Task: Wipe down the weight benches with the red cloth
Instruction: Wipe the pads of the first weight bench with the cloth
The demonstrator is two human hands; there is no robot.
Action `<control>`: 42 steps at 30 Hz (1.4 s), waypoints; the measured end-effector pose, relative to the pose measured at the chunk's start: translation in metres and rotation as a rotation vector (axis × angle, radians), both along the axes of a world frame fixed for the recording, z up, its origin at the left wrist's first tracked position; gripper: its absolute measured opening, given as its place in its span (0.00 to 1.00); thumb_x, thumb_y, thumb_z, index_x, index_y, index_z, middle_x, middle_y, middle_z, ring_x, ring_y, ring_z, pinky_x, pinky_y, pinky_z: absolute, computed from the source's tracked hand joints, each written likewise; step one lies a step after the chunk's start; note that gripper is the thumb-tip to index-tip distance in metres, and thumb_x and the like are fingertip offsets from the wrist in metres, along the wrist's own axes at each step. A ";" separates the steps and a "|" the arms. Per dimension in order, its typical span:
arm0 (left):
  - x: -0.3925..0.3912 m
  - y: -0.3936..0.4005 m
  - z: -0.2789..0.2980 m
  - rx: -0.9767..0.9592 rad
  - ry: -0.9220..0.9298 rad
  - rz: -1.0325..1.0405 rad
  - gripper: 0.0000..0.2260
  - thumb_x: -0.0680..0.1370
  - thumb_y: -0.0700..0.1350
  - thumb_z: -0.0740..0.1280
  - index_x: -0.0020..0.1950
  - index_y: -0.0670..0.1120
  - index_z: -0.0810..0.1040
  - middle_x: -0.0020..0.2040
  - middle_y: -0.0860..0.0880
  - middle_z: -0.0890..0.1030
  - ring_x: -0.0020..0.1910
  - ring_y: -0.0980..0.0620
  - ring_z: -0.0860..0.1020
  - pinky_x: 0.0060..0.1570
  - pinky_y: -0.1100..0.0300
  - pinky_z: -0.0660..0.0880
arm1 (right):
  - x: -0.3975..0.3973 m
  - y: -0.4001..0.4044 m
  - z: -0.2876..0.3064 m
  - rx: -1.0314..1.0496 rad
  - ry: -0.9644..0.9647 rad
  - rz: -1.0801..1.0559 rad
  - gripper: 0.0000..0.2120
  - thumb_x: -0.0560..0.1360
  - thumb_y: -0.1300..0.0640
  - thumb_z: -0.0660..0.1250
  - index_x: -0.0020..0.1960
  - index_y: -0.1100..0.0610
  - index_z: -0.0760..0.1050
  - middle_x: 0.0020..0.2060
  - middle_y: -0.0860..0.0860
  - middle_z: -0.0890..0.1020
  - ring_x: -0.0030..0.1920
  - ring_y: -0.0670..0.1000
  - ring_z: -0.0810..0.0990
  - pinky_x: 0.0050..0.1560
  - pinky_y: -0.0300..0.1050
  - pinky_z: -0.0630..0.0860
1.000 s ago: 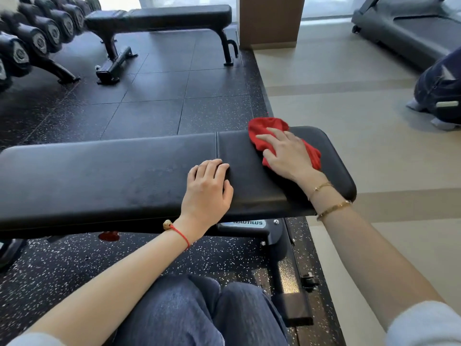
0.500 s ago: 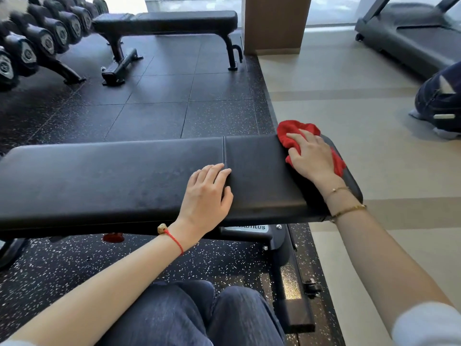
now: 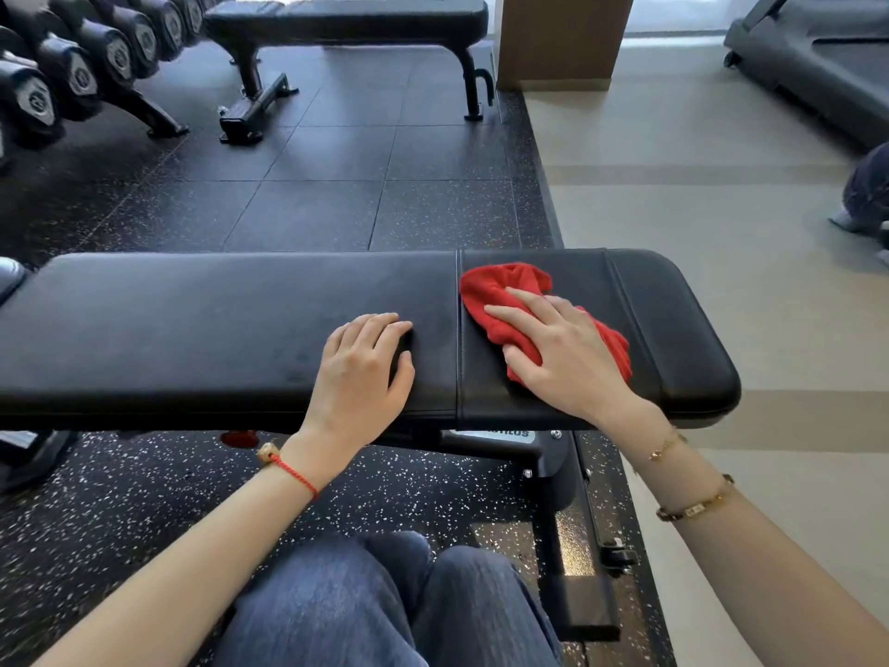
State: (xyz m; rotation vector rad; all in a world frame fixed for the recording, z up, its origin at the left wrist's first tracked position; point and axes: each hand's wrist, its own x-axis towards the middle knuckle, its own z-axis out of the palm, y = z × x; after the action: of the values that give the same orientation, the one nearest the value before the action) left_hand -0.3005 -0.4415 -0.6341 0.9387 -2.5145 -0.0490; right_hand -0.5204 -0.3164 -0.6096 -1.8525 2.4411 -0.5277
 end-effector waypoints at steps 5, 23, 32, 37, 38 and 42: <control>0.002 -0.007 -0.003 -0.033 0.030 -0.042 0.15 0.79 0.47 0.61 0.63 0.45 0.78 0.62 0.48 0.79 0.65 0.47 0.75 0.65 0.52 0.69 | 0.001 0.004 0.001 0.017 0.038 -0.067 0.27 0.76 0.39 0.60 0.74 0.36 0.61 0.77 0.44 0.62 0.74 0.55 0.62 0.76 0.54 0.54; 0.002 -0.008 -0.011 -0.088 0.050 -0.052 0.16 0.79 0.47 0.60 0.63 0.45 0.78 0.63 0.47 0.78 0.65 0.45 0.74 0.66 0.49 0.69 | 0.006 -0.004 0.010 0.099 0.019 -0.184 0.38 0.70 0.32 0.63 0.77 0.42 0.58 0.75 0.51 0.64 0.71 0.57 0.65 0.71 0.55 0.61; 0.005 -0.012 0.028 0.029 -0.019 -0.072 0.14 0.77 0.43 0.63 0.62 0.44 0.80 0.62 0.46 0.80 0.63 0.44 0.77 0.66 0.47 0.70 | 0.023 -0.011 0.027 0.098 -0.027 -0.194 0.32 0.72 0.48 0.67 0.75 0.45 0.63 0.68 0.53 0.71 0.58 0.58 0.73 0.59 0.54 0.70; 0.012 -0.019 0.106 0.094 -0.025 -0.051 0.12 0.76 0.40 0.65 0.58 0.44 0.81 0.58 0.47 0.82 0.60 0.44 0.79 0.64 0.48 0.72 | 0.042 -0.013 0.092 0.155 -0.104 -0.196 0.31 0.72 0.47 0.66 0.74 0.45 0.64 0.69 0.52 0.70 0.60 0.57 0.72 0.60 0.53 0.69; 0.014 -0.020 0.125 0.114 -0.029 -0.047 0.12 0.76 0.40 0.65 0.58 0.44 0.81 0.58 0.48 0.82 0.60 0.45 0.79 0.64 0.48 0.72 | 0.046 -0.014 0.111 0.163 -0.113 -0.199 0.31 0.72 0.47 0.66 0.74 0.45 0.63 0.70 0.52 0.70 0.60 0.57 0.72 0.60 0.53 0.69; 0.023 -0.023 0.218 0.193 -0.044 -0.055 0.11 0.76 0.40 0.66 0.57 0.45 0.81 0.56 0.49 0.83 0.58 0.47 0.79 0.63 0.50 0.72 | 0.056 -0.011 0.203 0.175 -0.165 -0.232 0.30 0.72 0.46 0.67 0.74 0.44 0.64 0.69 0.51 0.70 0.59 0.57 0.73 0.60 0.53 0.70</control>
State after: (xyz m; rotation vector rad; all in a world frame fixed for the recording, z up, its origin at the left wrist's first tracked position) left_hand -0.2776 -0.4640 -0.4164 0.9541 -2.6115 -0.2961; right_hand -0.4643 -0.3279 -0.4065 -1.4128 2.5126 -0.4393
